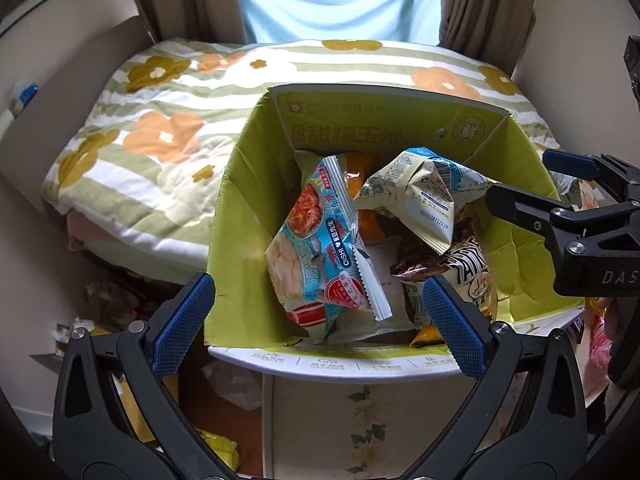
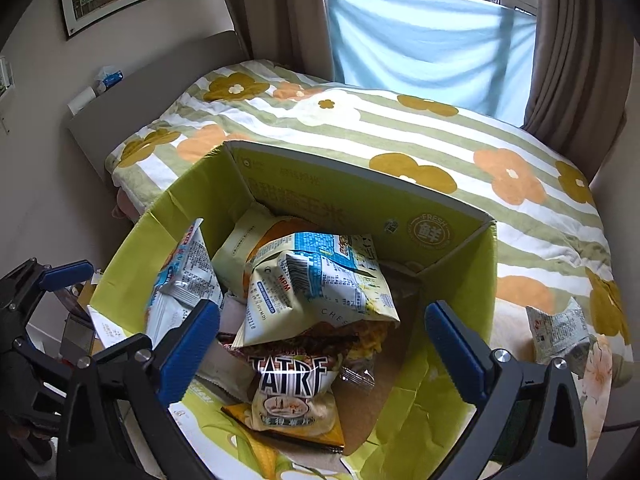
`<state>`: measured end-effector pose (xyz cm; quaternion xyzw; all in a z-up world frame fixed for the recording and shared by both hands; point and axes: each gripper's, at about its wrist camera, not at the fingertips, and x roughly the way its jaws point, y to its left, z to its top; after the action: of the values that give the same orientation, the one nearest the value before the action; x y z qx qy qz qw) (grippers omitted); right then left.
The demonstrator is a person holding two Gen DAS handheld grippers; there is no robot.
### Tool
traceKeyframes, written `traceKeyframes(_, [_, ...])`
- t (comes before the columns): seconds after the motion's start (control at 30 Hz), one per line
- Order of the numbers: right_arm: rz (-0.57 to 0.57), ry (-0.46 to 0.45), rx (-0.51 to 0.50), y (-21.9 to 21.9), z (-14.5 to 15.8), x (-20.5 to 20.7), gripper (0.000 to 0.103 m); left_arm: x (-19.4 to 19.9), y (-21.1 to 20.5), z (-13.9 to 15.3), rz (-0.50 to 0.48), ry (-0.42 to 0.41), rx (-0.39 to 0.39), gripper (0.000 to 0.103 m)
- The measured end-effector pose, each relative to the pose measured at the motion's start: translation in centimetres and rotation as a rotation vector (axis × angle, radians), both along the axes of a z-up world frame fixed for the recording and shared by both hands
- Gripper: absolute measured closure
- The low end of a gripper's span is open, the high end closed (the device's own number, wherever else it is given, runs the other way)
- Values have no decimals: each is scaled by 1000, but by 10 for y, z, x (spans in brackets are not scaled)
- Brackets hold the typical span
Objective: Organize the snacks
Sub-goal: 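Open both grippers to drop the bags into the box, then withdraw both grippers from the box toward the pink snack bags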
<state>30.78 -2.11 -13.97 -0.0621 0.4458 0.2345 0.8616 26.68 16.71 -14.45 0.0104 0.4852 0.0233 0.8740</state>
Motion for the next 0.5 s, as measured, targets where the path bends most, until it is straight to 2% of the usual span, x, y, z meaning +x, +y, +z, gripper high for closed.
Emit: traceKeyframes(0.5, [-156,-59,63,-49,44,-49,1,-27,-27,38,-101,-96,-6,0])
